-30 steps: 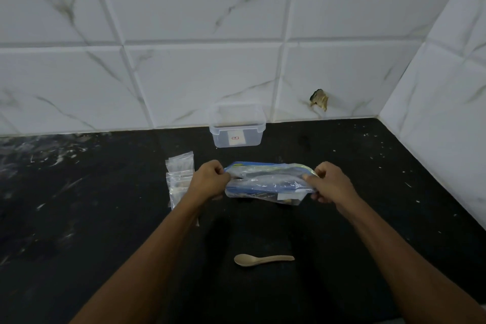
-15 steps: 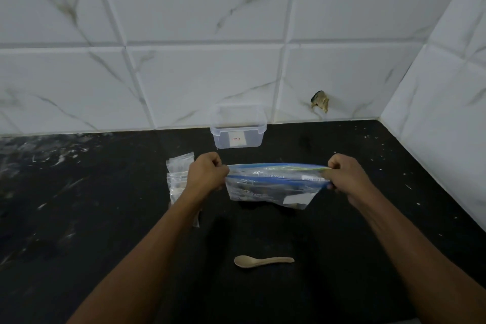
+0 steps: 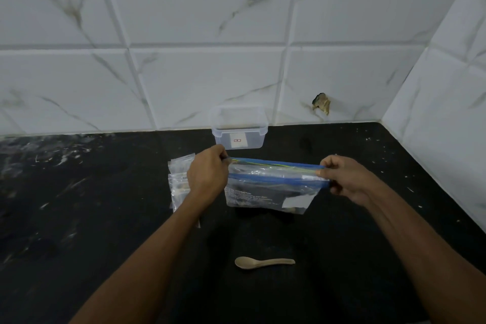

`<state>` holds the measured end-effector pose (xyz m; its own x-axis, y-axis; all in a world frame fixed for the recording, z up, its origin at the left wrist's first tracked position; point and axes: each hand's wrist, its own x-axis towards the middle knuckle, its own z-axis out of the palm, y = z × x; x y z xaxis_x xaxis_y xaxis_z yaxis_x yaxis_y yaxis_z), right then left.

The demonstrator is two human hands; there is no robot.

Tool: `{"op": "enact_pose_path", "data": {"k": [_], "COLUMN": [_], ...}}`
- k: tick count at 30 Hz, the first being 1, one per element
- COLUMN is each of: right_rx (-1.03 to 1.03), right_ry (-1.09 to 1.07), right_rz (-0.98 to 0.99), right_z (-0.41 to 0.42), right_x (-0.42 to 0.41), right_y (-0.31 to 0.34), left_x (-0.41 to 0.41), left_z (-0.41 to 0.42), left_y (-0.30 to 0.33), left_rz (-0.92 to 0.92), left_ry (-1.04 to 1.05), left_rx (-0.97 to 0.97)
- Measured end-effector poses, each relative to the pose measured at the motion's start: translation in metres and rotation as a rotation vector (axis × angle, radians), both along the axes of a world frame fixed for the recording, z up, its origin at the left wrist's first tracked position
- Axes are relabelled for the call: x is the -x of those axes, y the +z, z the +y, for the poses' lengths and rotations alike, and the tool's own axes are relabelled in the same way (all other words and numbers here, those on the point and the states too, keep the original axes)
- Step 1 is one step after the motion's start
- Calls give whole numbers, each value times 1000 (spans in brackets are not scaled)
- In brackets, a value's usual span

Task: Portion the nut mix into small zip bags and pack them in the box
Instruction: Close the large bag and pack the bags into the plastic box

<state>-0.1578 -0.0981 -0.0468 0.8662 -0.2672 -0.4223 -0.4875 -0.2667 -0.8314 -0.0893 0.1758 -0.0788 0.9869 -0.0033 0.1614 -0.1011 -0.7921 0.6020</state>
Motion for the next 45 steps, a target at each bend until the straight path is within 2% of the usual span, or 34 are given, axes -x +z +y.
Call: {"op": "enact_pose_path", "data": {"k": [2, 5, 6, 7, 11, 16, 17, 20, 21, 22, 23, 24, 28, 29, 32, 33, 34, 37, 38, 39, 40, 42, 43, 44, 45], "right_rx": [127, 622, 700, 691, 240, 343, 442, 1040, 1170, 1212, 1191, 1082, 362, 348, 689, 705, 624, 34, -77, -72, 38, 438, 574, 609, 551], "right_ry": [-31, 44, 65, 82, 92, 165, 172, 190, 188, 184, 170, 139, 46, 47, 12, 2, -3, 13, 9, 4, 1, 1, -10, -23, -35], "right_rz": [-106, -245, -257, -227, 15, -11, -68, -327, -378, -396, -390, -349, -62, -35, -151, -186, -187, -20, 12, 7, -32, -136, -182, -191, -154], "right_z": [4, 11, 12, 11, 8, 5, 7, 19, 24, 26, 25, 21, 2, 2, 6, 8, 9, 6, 4, 3, 3, 7, 10, 10, 7], "right_x": [-1, 0, 1, 1, 0, 3, 4, 9, 12, 13, 13, 12, 5, 6, 5, 5, 4, 7, 8, 9, 8, 4, 2, 1, 0], "right_y": [-3, -15, -19, -20, -6, -7, -9, -14, -14, -15, -17, -17, -3, -3, -8, -7, -6, 9, 13, 15, 14, 10, 8, 6, 6], "left_x": [-1, 0, -1, -1, -2, -2, -3, -2, -1, 1, 1, 1, -3, -3, -1, 0, 1, 2, 2, 1, 1, 1, 1, 0, -1], "left_z": [-2, -6, -6, -6, -3, 1, 1, -4, -7, -10, -10, -9, 2, 3, -3, -3, -3, 3, 4, 5, 5, 3, 2, 2, 2], "left_y": [2, 1, 0, 0, 1, -2, -2, -4, -3, -3, -4, -4, -4, -4, -2, -1, -1, -2, -1, 0, 2, 7, 9, 11, 12], "left_rz": [-36, -22, -14, -12, -14, 28, 40, 49, 54, 59, 61, 63, 76, 79, 72, 68, 69, 107, 118, 123, 127, 133, 138, 153, 176], "left_ry": [-2, -41, -57, -71, -93, -99, -110, -167, -183, -193, -194, -185, -157, -163, -168, -158, -144, -99, -87, -83, -88, -110, -115, -114, -109], "left_rx": [-47, -58, -45, -27, 17, 16, 9, -22, -35, -49, -56, -53, -1, -4, 18, 32, 47, 98, 109, 108, 101, 80, 83, 102, 135]}}
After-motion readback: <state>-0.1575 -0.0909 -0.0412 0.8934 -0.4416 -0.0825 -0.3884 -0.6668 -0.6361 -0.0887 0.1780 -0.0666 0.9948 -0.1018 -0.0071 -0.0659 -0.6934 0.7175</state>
